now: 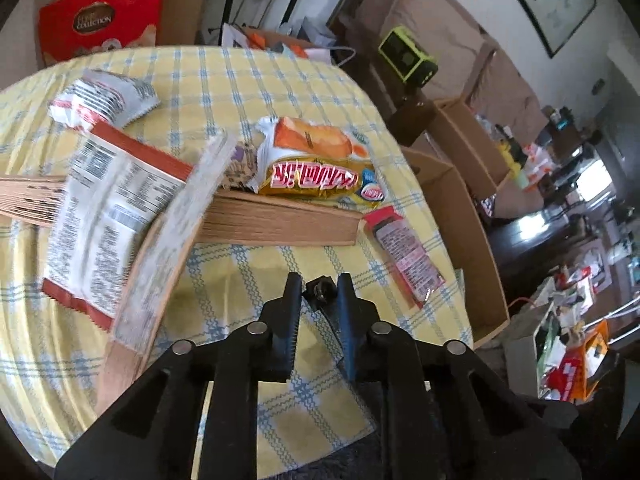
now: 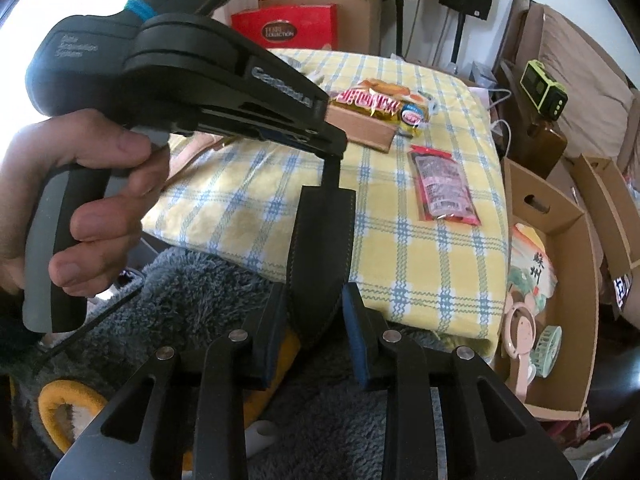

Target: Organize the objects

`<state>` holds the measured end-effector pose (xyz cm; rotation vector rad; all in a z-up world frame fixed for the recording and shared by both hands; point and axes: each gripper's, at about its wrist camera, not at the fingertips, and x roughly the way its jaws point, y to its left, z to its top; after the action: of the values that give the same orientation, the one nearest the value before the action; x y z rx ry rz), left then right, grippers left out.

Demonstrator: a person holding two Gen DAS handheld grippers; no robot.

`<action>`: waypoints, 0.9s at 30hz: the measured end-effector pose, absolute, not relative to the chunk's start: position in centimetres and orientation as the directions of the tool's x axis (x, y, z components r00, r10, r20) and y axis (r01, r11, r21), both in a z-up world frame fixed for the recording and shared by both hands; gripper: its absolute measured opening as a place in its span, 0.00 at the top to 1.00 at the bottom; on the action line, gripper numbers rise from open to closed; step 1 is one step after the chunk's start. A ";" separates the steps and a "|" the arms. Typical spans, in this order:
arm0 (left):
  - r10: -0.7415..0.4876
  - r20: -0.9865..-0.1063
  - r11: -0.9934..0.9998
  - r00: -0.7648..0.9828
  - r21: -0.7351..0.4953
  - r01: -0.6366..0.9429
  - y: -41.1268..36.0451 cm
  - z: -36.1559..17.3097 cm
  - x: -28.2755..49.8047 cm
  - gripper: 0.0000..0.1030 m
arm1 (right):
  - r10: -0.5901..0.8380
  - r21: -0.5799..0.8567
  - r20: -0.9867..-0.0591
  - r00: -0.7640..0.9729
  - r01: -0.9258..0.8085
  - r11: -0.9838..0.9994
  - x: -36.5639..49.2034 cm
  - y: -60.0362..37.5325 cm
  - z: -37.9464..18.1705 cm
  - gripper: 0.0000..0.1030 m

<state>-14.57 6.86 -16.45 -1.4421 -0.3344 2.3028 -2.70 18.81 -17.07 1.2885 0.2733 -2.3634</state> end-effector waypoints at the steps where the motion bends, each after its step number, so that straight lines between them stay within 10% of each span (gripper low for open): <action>1: 0.458 -0.799 -0.889 -0.390 -0.408 -0.208 6.8 -16.2 -14.6 0.85 | -0.278 0.034 -0.836 -0.472 0.462 -0.886 -2.7 18.8 -17.0 1.00; 11: 0.422 -0.797 -0.907 -0.433 -0.372 -0.198 7.1 -14.4 -13.7 0.85 | -0.293 0.056 -0.836 -0.465 0.459 -0.886 -2.5 19.3 -17.1 0.91; 13: 0.408 -0.792 -0.913 -0.454 -0.359 -0.194 7.0 -13.8 -13.4 0.85 | -0.329 0.112 -0.816 -0.475 0.427 -0.897 -2.6 20.7 -16.7 0.61; 15: 0.401 -0.788 -0.916 -0.467 -0.357 -0.185 6.7 -13.5 -13.0 0.85 | -0.339 0.159 -0.813 -0.473 0.380 -0.911 -2.9 22.2 -16.8 0.52; 27: 0.439 -0.787 -0.899 -0.434 -0.387 -0.206 7.2 -12.6 -11.3 0.85 | -0.378 0.208 -0.826 -0.417 0.398 -0.893 -3.0 21.8 -17.6 0.52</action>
<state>-11.33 7.18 -12.57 -1.3925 -0.3290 2.3539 -3.00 21.84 -17.60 1.3422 0.0282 -2.3149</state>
